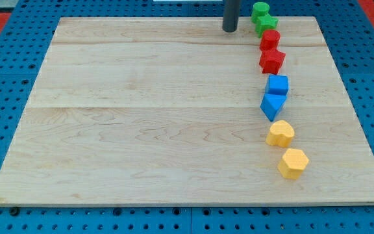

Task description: Slide the blue triangle slightly right

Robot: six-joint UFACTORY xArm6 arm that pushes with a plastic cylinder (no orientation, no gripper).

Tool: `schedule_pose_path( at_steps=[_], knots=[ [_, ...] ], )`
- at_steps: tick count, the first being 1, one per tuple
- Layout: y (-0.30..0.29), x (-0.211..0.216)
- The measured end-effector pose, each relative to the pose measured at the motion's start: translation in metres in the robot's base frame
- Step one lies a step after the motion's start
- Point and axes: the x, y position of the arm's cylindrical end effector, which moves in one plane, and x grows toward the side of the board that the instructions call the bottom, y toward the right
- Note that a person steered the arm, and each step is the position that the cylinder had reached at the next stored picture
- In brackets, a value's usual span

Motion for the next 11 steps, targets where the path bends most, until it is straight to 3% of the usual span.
schedule_pose_path(
  at_steps=[1,4,7,11],
  knots=[
    [-0.029,0.000],
    [-0.025,0.089],
    [0.043,0.197],
    [0.044,0.212]
  ],
)
